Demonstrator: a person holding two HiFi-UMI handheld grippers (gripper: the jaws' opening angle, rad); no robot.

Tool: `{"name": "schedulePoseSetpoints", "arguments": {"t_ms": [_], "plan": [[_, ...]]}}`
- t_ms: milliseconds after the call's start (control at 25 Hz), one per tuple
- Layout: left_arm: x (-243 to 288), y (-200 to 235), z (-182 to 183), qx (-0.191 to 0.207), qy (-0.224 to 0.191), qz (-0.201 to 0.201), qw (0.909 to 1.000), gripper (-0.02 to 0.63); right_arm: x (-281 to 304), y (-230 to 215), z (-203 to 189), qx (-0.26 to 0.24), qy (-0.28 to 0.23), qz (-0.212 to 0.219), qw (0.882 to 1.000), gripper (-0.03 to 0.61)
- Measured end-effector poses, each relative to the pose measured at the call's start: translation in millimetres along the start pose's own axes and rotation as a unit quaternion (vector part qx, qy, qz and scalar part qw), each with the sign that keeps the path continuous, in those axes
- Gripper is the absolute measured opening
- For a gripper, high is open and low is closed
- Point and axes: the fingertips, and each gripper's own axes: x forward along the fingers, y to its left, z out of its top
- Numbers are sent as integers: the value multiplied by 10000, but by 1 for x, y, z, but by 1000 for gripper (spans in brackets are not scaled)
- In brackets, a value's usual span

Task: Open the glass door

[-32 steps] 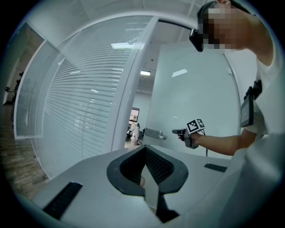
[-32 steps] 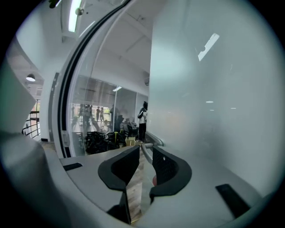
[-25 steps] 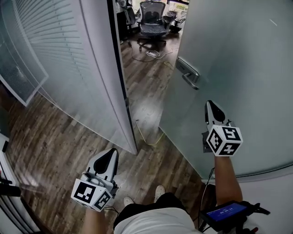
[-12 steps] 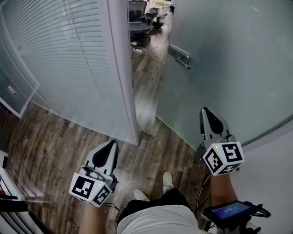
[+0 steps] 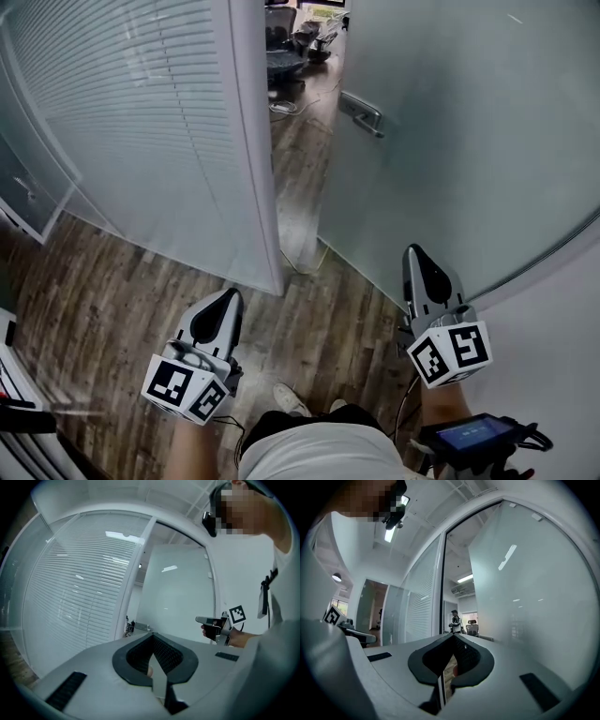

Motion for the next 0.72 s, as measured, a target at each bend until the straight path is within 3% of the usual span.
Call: {"name": "schedulePoseSetpoints", "arguments": {"t_ms": [400, 720], "plan": [[-17, -76, 2, 201, -64, 84, 9997, -6, -72, -14, 15, 93, -160, 348, 9992, 2], [-64, -112, 2, 370, -19, 686, 9970, -6, -109, -3, 14, 355, -123, 1022, 9941, 2]]}}
